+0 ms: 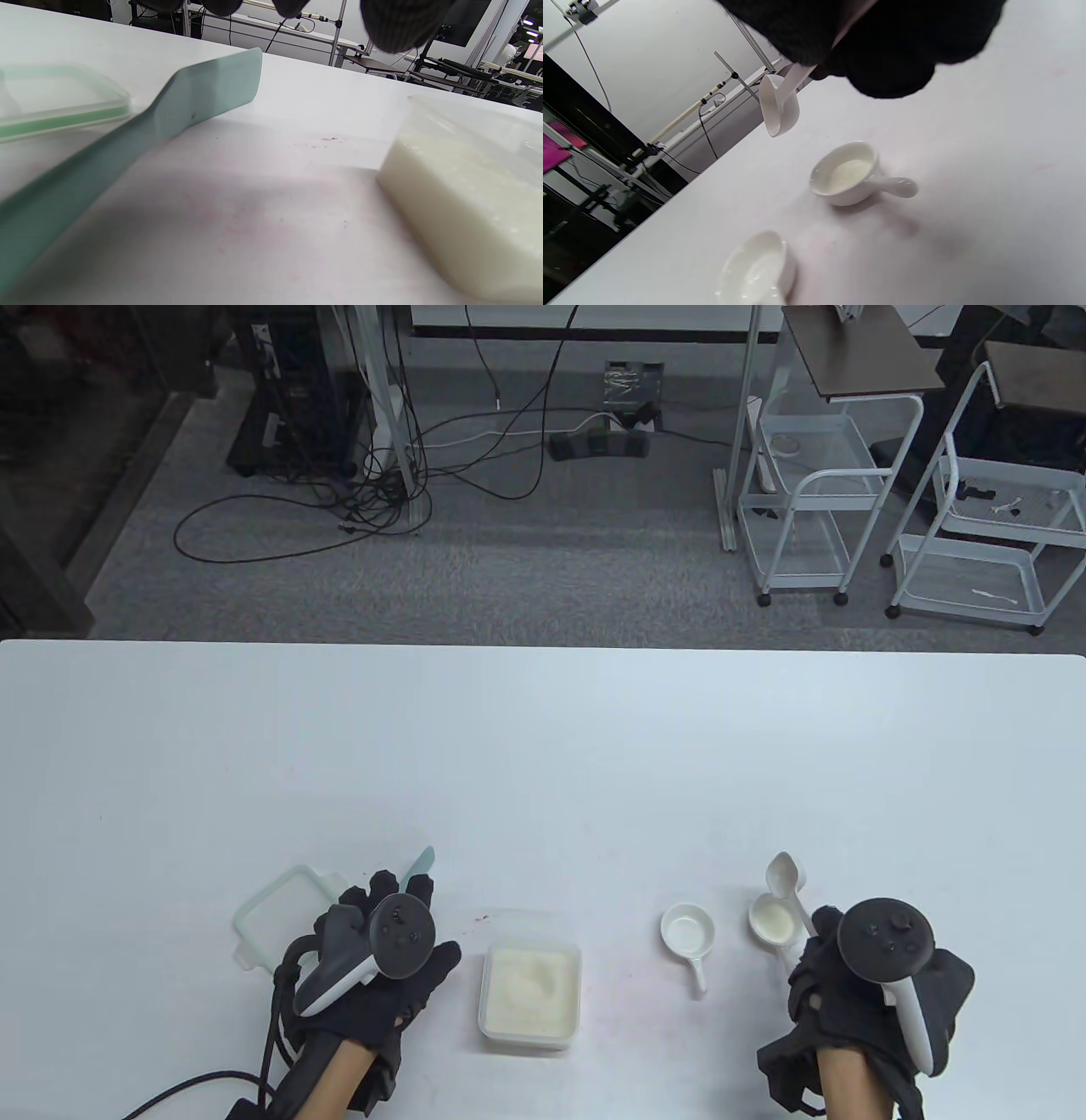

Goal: Scoop white sugar with coffee spoon and level it off using dessert spatula

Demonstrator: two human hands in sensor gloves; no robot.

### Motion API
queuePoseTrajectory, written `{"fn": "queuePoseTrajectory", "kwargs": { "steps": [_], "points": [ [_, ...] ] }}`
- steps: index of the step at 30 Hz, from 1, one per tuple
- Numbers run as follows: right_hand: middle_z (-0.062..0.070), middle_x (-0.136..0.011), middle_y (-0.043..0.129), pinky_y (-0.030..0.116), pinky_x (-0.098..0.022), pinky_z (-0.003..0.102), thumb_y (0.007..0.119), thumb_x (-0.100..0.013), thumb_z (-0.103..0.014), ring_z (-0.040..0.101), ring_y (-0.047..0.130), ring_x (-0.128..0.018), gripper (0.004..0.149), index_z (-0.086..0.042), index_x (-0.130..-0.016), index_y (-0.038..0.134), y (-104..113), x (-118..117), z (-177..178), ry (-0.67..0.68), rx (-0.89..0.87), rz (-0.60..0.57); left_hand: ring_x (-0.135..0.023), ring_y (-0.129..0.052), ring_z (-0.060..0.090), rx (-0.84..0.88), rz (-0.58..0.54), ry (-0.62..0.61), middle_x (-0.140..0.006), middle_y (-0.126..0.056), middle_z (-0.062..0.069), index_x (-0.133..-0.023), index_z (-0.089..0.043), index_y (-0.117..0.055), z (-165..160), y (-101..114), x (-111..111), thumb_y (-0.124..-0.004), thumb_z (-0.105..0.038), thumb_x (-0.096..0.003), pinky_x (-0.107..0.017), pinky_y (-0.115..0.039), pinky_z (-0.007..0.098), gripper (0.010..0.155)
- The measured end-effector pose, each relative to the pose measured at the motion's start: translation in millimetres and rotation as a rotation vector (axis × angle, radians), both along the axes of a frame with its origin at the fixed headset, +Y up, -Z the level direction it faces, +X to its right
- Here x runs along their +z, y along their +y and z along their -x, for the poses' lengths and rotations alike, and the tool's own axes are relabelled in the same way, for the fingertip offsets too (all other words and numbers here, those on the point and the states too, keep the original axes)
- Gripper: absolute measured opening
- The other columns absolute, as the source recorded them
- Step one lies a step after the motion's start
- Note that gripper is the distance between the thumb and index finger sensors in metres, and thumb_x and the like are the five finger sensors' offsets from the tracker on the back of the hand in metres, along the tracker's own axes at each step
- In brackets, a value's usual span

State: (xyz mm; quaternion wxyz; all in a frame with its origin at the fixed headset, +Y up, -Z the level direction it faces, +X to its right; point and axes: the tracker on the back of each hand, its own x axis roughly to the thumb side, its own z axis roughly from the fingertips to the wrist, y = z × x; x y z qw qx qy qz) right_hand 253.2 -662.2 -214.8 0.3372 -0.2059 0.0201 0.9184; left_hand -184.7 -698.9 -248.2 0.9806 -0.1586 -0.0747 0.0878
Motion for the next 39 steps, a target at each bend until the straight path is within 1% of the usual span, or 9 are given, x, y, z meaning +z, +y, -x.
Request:
{"fn": "queuePoseTrajectory", "kwargs": {
  "steps": [4, 7, 9, 11, 14, 19, 26, 29, 39],
  "points": [
    [0.031, -0.086, 0.076, 0.080, -0.044, 0.048, 0.074, -0.055, -0.007, 0.041, 0.088, -0.061, 0.046, 0.003, -0.099, 0.070, 6.4, 0.2, 7.3, 0.117, -0.213, -0.101, -0.106, -0.040, 0.065, 0.013, -0.009, -0.015, -0.125, -0.026, 0.033, -0.122, -0.017, -0.026, -0.6, -0.8, -0.1, -0.064, -0.062, -0.0569, -0.069, -0.043, 0.080, 0.088],
    [0.031, -0.086, 0.077, 0.080, -0.044, 0.048, 0.075, -0.055, -0.007, 0.041, 0.088, -0.061, 0.046, 0.002, -0.099, 0.071, 10.7, -0.8, 18.3, 0.196, -0.231, -0.146, -0.106, -0.041, 0.064, 0.020, -0.032, -0.044, -0.125, -0.027, 0.032, -0.122, -0.017, -0.027, -2.3, -0.6, 0.5, -0.064, -0.062, -0.0565, -0.070, -0.043, 0.080, 0.088],
    [0.030, -0.086, 0.078, 0.081, -0.044, 0.048, 0.076, -0.055, -0.007, 0.040, 0.089, -0.061, 0.045, 0.001, -0.099, 0.073, 13.0, -3.2, 29.4, 0.295, -0.216, -0.168, -0.107, -0.045, 0.063, 0.059, -0.077, -0.117, -0.126, -0.030, 0.029, -0.122, -0.017, -0.029, -5.3, 0.1, 1.5, -0.064, -0.062, -0.0555, -0.070, -0.045, 0.079, 0.088],
    [0.030, -0.086, 0.079, 0.081, -0.045, 0.048, 0.077, -0.054, -0.008, 0.041, 0.089, -0.062, 0.045, 0.000, -0.098, 0.074, 13.9, -6.2, 45.9, 0.466, -0.196, -0.180, -0.108, -0.056, 0.056, 0.131, -0.124, -0.262, -0.126, -0.038, 0.023, -0.121, -0.016, -0.032, -12.8, 0.0, 2.6, -0.064, -0.064, -0.0537, -0.071, -0.051, 0.076, 0.089],
    [0.029, -0.087, 0.079, 0.080, -0.048, 0.051, 0.079, -0.053, -0.007, 0.042, 0.089, -0.065, 0.045, -0.002, -0.098, 0.076, 12.3, -7.5, 67.1, 0.618, -0.154, -0.116, -0.109, -0.059, 0.052, 0.184, -0.141, -0.354, -0.127, -0.042, 0.017, -0.121, -0.016, -0.034, -25.1, -0.7, 6.4, -0.068, -0.070, -0.0462, -0.071, -0.052, 0.076, 0.099],
    [0.028, -0.087, 0.080, 0.080, -0.048, 0.051, 0.080, -0.053, -0.007, 0.042, 0.089, -0.065, 0.044, -0.003, -0.096, 0.079, 10.8, -6.0, 98.7, 0.748, 0.008, -0.036, -0.109, -0.062, 0.050, 0.171, -0.123, -0.413, -0.127, -0.045, 0.015, -0.121, -0.016, -0.034, -41.8, -11.2, 10.0, -0.070, -0.077, -0.0355, -0.071, -0.054, 0.075, 0.111],
    [0.028, -0.087, 0.080, 0.080, -0.048, 0.051, 0.082, -0.054, -0.008, 0.042, 0.089, -0.065, 0.043, -0.001, -0.096, 0.078, 6.8, -0.7, 137.3, 0.834, 0.181, 0.014, -0.108, -0.061, 0.052, 0.109, -0.065, -0.454, -0.127, -0.046, 0.015, -0.121, -0.016, -0.034, -54.5, -26.6, 9.9, -0.069, -0.078, -0.0341, -0.071, -0.053, 0.076, 0.112],
    [0.027, -0.086, 0.080, 0.080, -0.048, 0.051, 0.083, -0.054, -0.010, 0.041, 0.089, -0.065, 0.043, -0.002, -0.096, 0.078, 7.4, 5.0, 156.5, 0.854, 0.340, 0.005, -0.108, -0.063, 0.051, 0.058, -0.069, -0.464, -0.126, -0.047, 0.015, -0.121, -0.016, -0.035, -58.2, -30.3, 9.8, -0.069, -0.079, -0.0342, -0.071, -0.054, 0.075, 0.112],
    [0.024, -0.086, 0.082, 0.083, -0.048, 0.048, 0.085, -0.053, -0.012, 0.038, 0.091, -0.065, 0.042, -0.007, -0.095, 0.080, 9.9, 32.4, 211.8, 0.897, 0.882, -0.092, -0.108, -0.062, 0.052, 0.070, -0.034, -0.442, -0.127, -0.045, 0.015, -0.121, -0.017, -0.035, -58.4, -30.4, 10.3, -0.070, -0.077, -0.0360, -0.071, -0.053, 0.076, 0.110]
  ]
}}
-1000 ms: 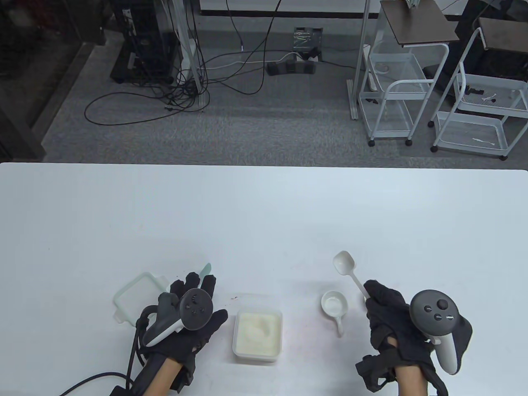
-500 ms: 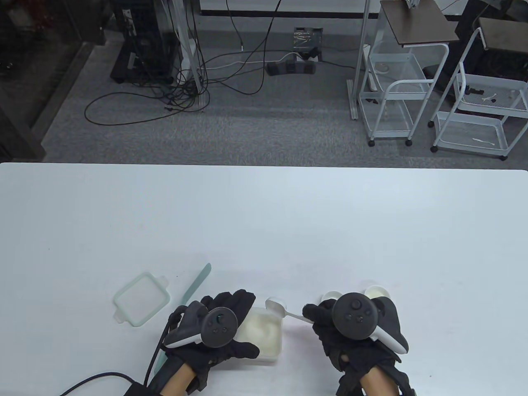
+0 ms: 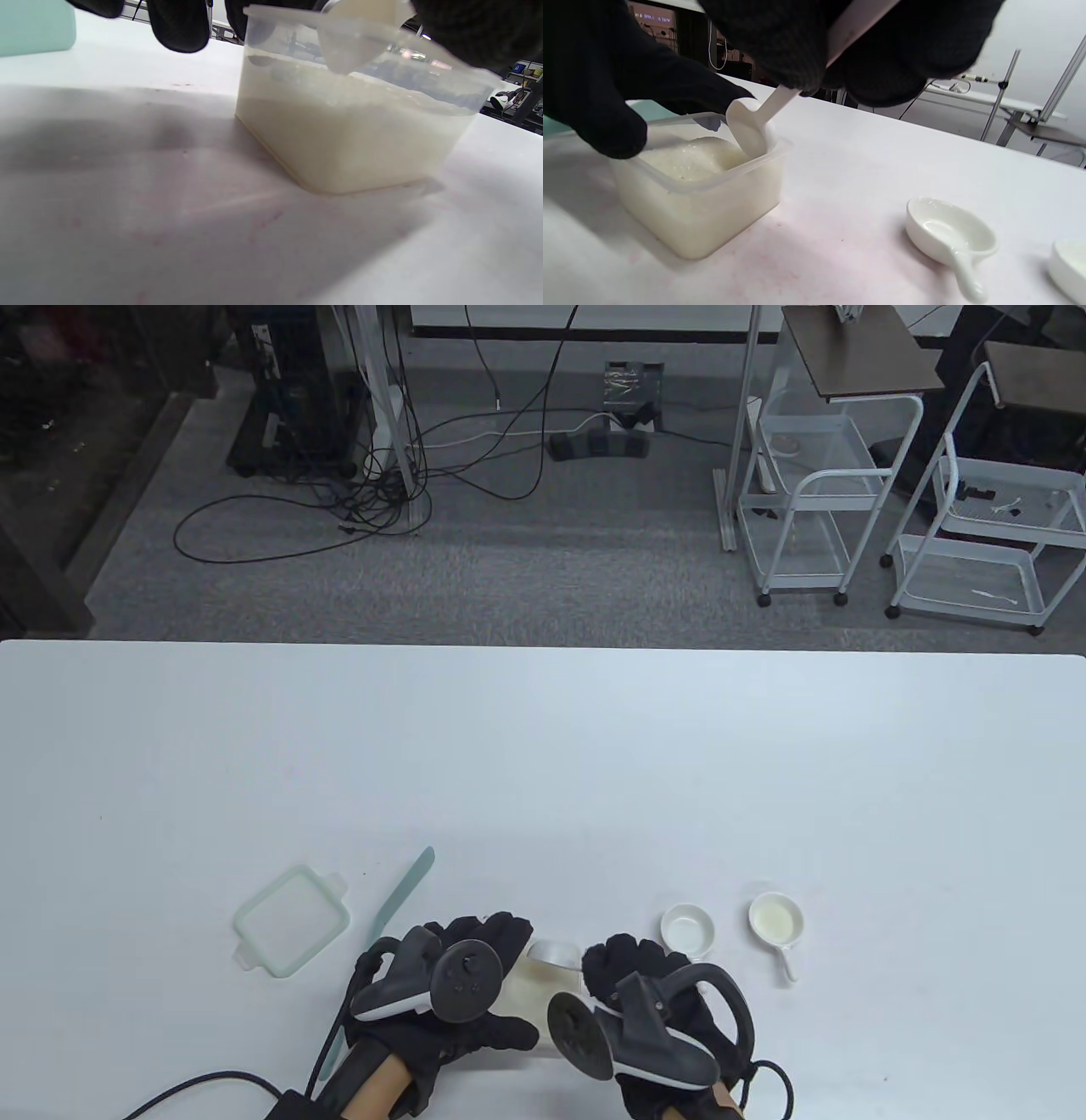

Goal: Scoop white sugar with coffee spoon and level it off using dessert spatula

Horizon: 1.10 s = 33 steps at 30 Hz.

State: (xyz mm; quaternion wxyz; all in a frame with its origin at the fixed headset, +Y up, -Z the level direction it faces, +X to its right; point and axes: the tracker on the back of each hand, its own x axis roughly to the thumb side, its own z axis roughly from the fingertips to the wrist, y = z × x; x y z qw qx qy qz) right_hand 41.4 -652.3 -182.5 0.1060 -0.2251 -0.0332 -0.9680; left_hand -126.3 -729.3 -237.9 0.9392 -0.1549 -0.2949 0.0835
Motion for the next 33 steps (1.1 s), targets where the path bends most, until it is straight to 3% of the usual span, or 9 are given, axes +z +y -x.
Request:
{"fn": "queuePoseTrajectory", "kwargs": {
  "steps": [7, 12, 18, 25, 33],
  "points": [
    [0.024, -0.085, 0.083, 0.084, -0.048, 0.047, 0.082, -0.053, -0.012, 0.037, 0.093, -0.064, 0.043, -0.008, -0.095, 0.080, -5.1, -5.0, -5.3, -0.034, -0.062, 0.122, -0.108, -0.061, 0.052, -0.003, 0.010, 0.003, -0.127, -0.044, 0.015, -0.121, -0.017, -0.033, 0.0, 0.2, 0.3, -0.070, -0.077, -0.0366, -0.071, -0.053, 0.076, 0.110],
    [0.025, -0.083, 0.084, 0.085, -0.046, 0.047, 0.079, -0.053, -0.011, 0.037, 0.093, -0.062, 0.043, -0.005, -0.096, 0.079, -13.2, -17.7, -22.8, -0.073, -0.248, 0.299, -0.107, -0.063, 0.051, -0.003, 0.024, 0.005, -0.127, -0.042, 0.016, -0.121, -0.017, -0.032, -0.1, 0.0, 0.4, -0.070, -0.077, -0.0373, -0.071, -0.054, 0.075, 0.110],
    [0.029, -0.082, 0.082, 0.083, -0.044, 0.048, 0.074, -0.055, -0.010, 0.038, 0.092, -0.059, 0.044, 0.002, -0.097, 0.075, -35.3, -36.5, -54.7, -0.181, -0.586, 0.620, -0.107, -0.063, 0.052, -0.003, 0.025, 0.007, -0.127, -0.042, 0.017, -0.121, -0.017, -0.032, -0.1, 0.0, 0.5, -0.070, -0.077, -0.0372, -0.071, -0.054, 0.075, 0.110],
    [0.031, -0.082, 0.078, 0.080, -0.045, 0.049, 0.070, -0.056, -0.009, 0.038, 0.089, -0.059, 0.044, 0.004, -0.098, 0.071, -52.0, -45.8, -80.6, -0.250, -0.811, 0.843, -0.107, -0.065, 0.051, -0.006, 0.025, 0.007, -0.127, -0.042, 0.017, -0.121, -0.017, -0.032, -0.5, -0.1, 0.8, -0.070, -0.076, -0.0373, -0.071, -0.055, 0.075, 0.109],
    [0.031, -0.082, 0.078, 0.081, -0.044, 0.049, 0.070, -0.057, -0.009, 0.037, 0.089, -0.059, 0.044, 0.005, -0.099, 0.070, -50.7, -48.3, -93.4, -0.229, -0.977, 0.905, -0.107, -0.064, 0.052, -0.006, 0.024, 0.010, -0.127, -0.042, 0.018, -0.121, -0.017, -0.031, -0.8, -0.1, 1.2, -0.069, -0.077, -0.0371, -0.071, -0.054, 0.075, 0.110]
  ]
}}
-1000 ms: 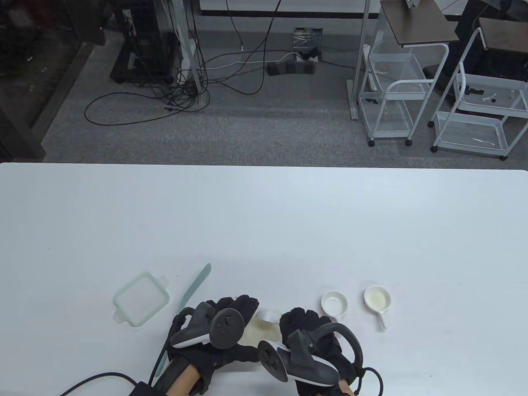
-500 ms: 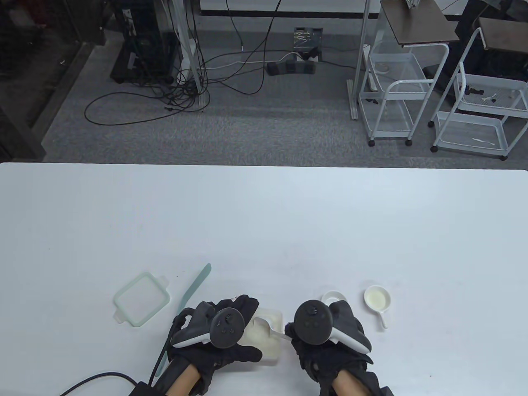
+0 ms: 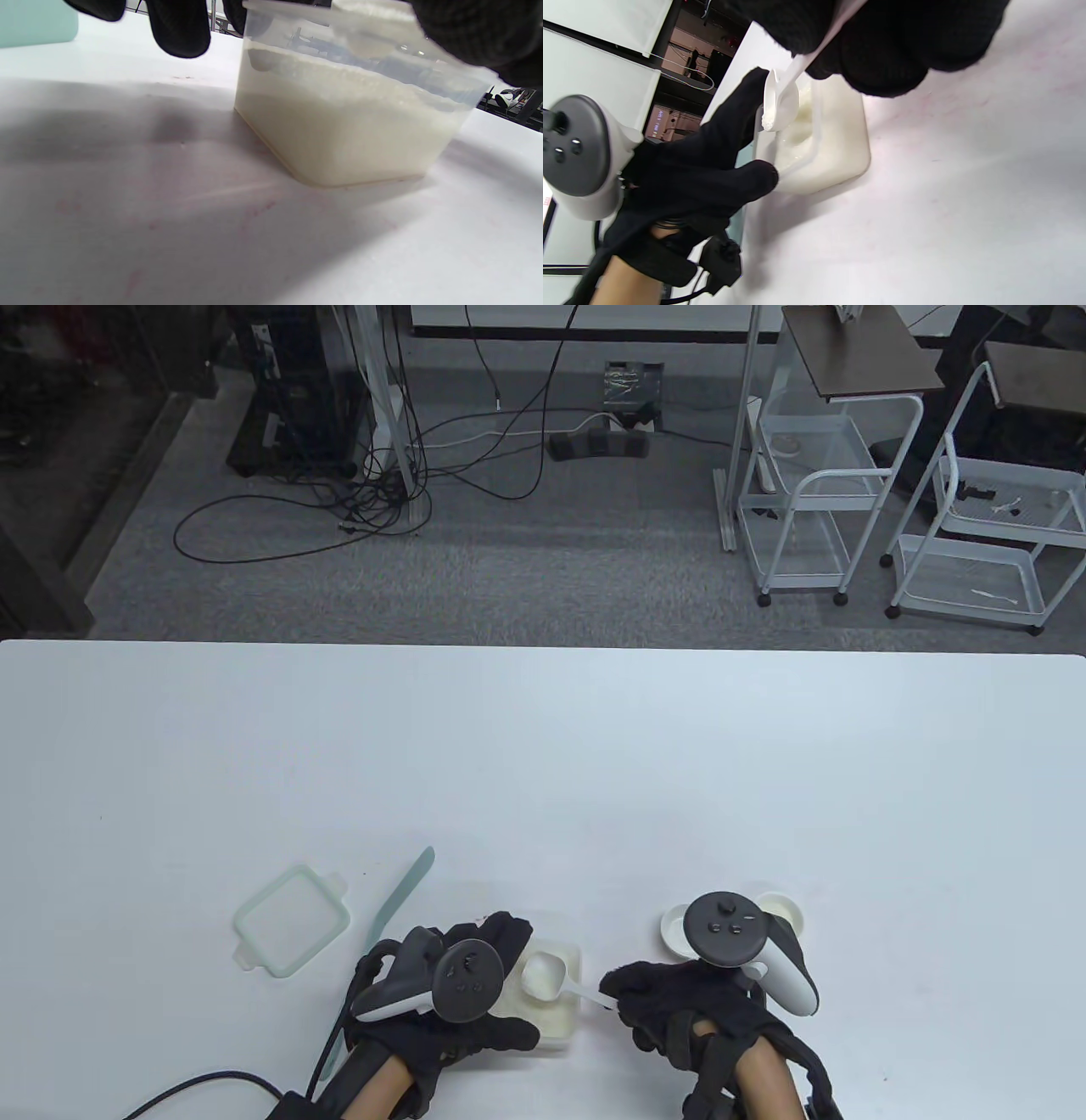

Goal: Scoop white sugar with coffee spoon and level it off using dessert spatula

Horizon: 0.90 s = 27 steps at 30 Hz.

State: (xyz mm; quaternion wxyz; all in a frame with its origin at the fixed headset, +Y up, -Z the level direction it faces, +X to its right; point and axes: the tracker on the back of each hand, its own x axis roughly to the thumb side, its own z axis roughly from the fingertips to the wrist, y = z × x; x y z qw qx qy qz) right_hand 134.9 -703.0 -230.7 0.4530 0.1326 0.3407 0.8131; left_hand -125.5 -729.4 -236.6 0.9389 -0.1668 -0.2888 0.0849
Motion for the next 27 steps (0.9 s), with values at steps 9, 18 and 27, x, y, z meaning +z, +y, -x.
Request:
{"fn": "queuePoseTrajectory", "kwargs": {
  "steps": [9, 18, 27],
  "points": [
    [0.031, -0.082, 0.079, 0.082, -0.045, 0.048, 0.071, -0.056, -0.009, 0.037, 0.090, -0.059, 0.044, 0.005, -0.098, 0.071, 2.4, -0.1, 0.7, 0.008, -0.020, -0.014, -0.107, -0.062, 0.053, -0.004, -0.016, 0.000, -0.127, -0.042, 0.018, -0.121, -0.017, -0.032, -0.5, 0.5, 1.0, -0.069, -0.077, -0.0369, -0.071, -0.054, 0.075, 0.110],
    [0.031, -0.082, 0.078, 0.081, -0.045, 0.048, 0.070, -0.057, -0.009, 0.037, 0.090, -0.059, 0.044, 0.005, -0.098, 0.071, 4.7, 0.1, -3.8, -0.012, -0.052, -0.023, -0.106, -0.063, 0.054, 0.081, -0.014, 0.226, -0.125, -0.048, 0.023, -0.121, -0.015, -0.041, 41.6, 40.2, -5.3, -0.070, -0.072, -0.0429, -0.071, -0.055, 0.074, 0.101],
    [0.031, -0.082, 0.078, 0.081, -0.045, 0.048, 0.071, -0.057, -0.010, 0.037, 0.089, -0.060, 0.044, 0.005, -0.098, 0.071, 5.4, 0.1, -5.5, -0.023, -0.063, -0.034, -0.099, -0.070, 0.053, -0.304, 0.169, 0.630, -0.118, -0.057, 0.030, -0.121, -0.005, -0.036, 82.8, 32.0, -13.4, -0.072, -0.061, -0.0544, -0.071, -0.059, 0.071, 0.094]
  ]
}}
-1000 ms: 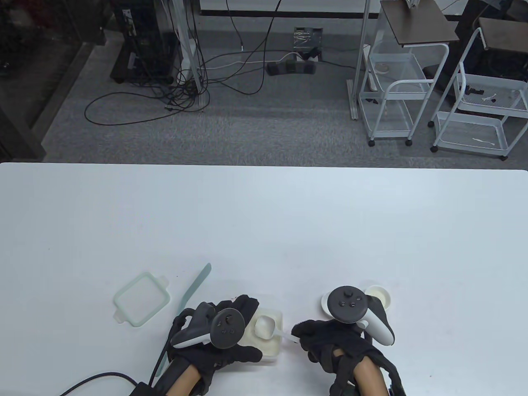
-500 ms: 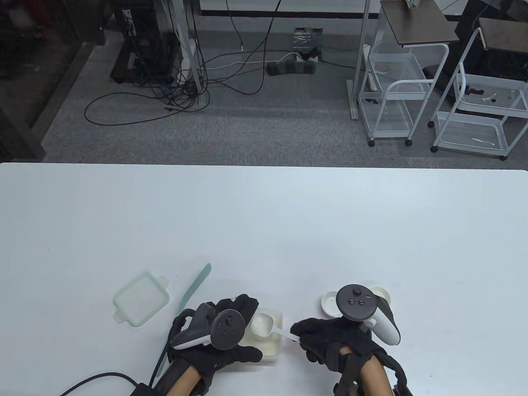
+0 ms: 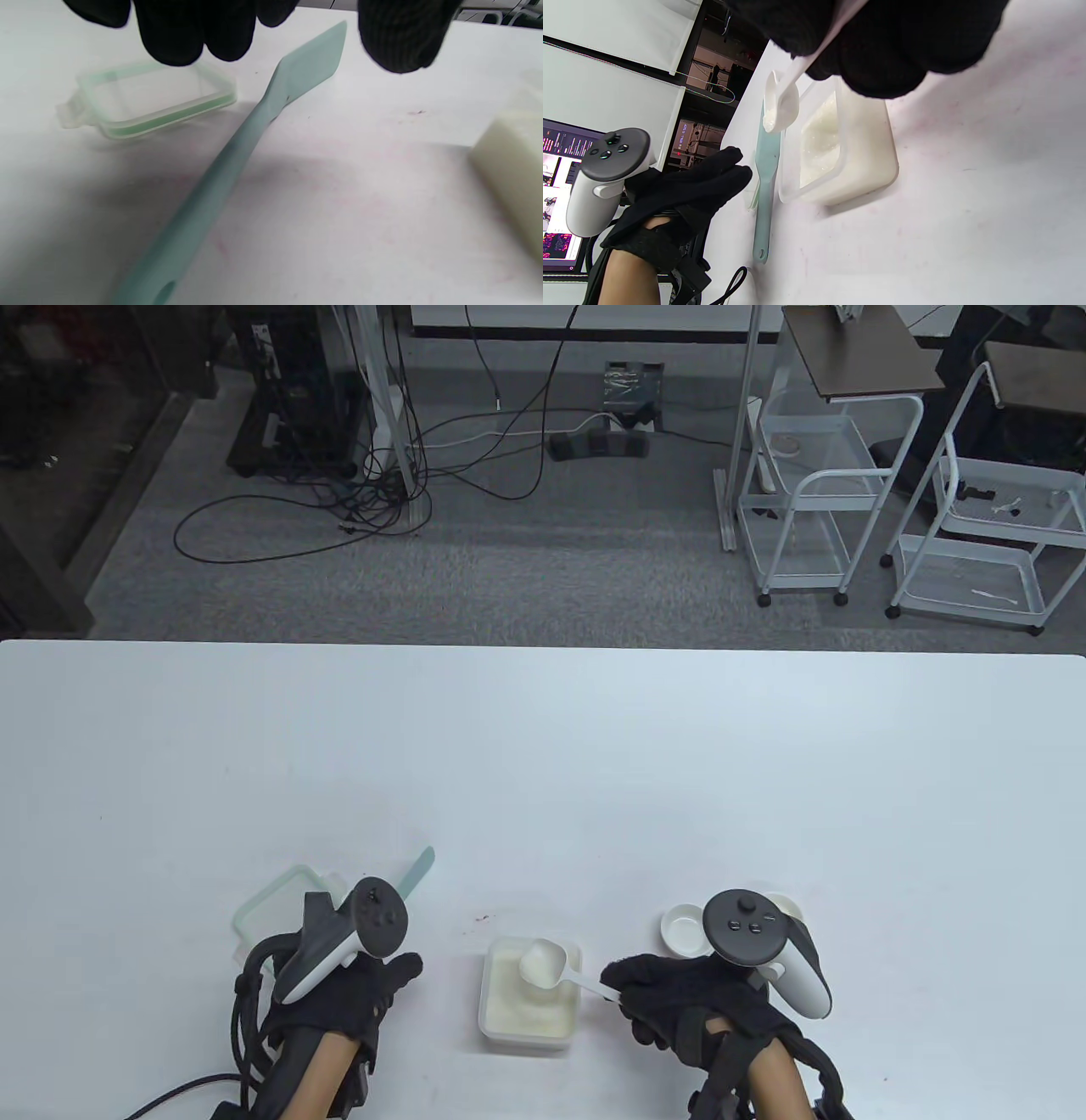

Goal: Scoop white sugar with coffee spoon and level it off using dessert spatula

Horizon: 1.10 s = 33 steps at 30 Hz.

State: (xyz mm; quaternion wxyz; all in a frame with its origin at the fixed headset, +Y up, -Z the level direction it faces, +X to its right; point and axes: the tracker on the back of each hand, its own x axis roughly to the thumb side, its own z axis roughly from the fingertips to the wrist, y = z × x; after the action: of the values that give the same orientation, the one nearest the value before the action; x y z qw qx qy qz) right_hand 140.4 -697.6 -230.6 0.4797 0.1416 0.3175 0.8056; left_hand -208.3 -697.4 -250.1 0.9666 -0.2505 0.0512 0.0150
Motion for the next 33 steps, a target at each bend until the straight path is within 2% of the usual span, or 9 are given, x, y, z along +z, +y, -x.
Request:
{"fn": "queuePoseTrajectory", "kwargs": {
  "steps": [4, 8, 14, 22, 25, 33],
  "points": [
    [0.031, -0.082, 0.078, 0.081, -0.045, 0.048, 0.071, -0.057, -0.010, 0.037, 0.089, -0.060, 0.044, 0.005, -0.098, 0.071, 0.3, 0.1, -0.5, -0.001, 0.001, 0.000, -0.098, -0.074, 0.051, -0.056, 0.021, 0.026, -0.118, -0.058, 0.030, -0.121, -0.005, -0.036, -2.7, -4.3, 0.0, -0.072, -0.059, -0.0554, -0.070, -0.063, 0.069, 0.093],
    [0.031, -0.082, 0.078, 0.081, -0.045, 0.048, 0.071, -0.057, -0.010, 0.037, 0.089, -0.060, 0.044, 0.005, -0.098, 0.071, 0.1, 0.2, -1.1, -0.005, -0.004, 0.001, -0.097, -0.077, 0.053, -0.020, 0.051, 0.090, -0.118, -0.058, 0.030, -0.121, -0.004, -0.036, 3.8, -8.9, -0.5, -0.070, -0.061, -0.0555, -0.066, -0.074, 0.067, 0.093],
    [0.031, -0.082, 0.078, 0.081, -0.045, 0.049, 0.071, -0.057, -0.010, 0.037, 0.089, -0.060, 0.044, 0.005, -0.098, 0.071, 0.1, 0.1, -1.4, -0.008, -0.003, 0.005, -0.090, -0.090, 0.041, 0.009, 0.063, 0.161, -0.111, -0.068, 0.028, -0.115, -0.001, -0.050, 13.7, -17.4, -4.5, -0.075, -0.051, -0.0572, -0.058, -0.093, 0.050, 0.080],
    [0.031, -0.082, 0.078, 0.081, -0.045, 0.049, 0.071, -0.057, -0.010, 0.037, 0.089, -0.060, 0.044, 0.005, -0.098, 0.071, -0.5, 0.0, -0.9, -0.005, 0.006, 0.009, -0.074, -0.103, 0.026, -0.111, 0.100, 0.142, -0.099, -0.084, 0.018, -0.107, -0.005, -0.065, 8.5, -34.0, -8.8, -0.083, -0.048, -0.0542, -0.051, -0.099, 0.033, 0.070],
    [0.031, -0.082, 0.078, 0.081, -0.045, 0.049, 0.071, -0.057, -0.010, 0.038, 0.089, -0.060, 0.044, 0.005, -0.098, 0.071, -1.0, 0.1, -0.7, -0.005, 0.018, 0.012, -0.069, -0.105, 0.022, -0.198, 0.072, 0.117, -0.094, -0.088, 0.013, -0.103, -0.009, -0.071, 2.7, -39.8, -10.8, -0.084, -0.045, -0.0536, -0.047, -0.101, 0.029, 0.063],
    [0.031, -0.082, 0.078, 0.081, -0.045, 0.049, 0.071, -0.057, -0.010, 0.038, 0.089, -0.060, 0.044, 0.005, -0.098, 0.071, -0.8, -0.3, -1.0, -0.005, 0.004, 0.010, -0.065, -0.109, 0.019, -0.175, 0.051, 0.120, -0.089, -0.093, 0.010, -0.099, -0.013, -0.079, 4.6, -37.5, -11.6, -0.086, -0.041, -0.0533, -0.044, -0.103, 0.027, 0.054]
  ]
}}
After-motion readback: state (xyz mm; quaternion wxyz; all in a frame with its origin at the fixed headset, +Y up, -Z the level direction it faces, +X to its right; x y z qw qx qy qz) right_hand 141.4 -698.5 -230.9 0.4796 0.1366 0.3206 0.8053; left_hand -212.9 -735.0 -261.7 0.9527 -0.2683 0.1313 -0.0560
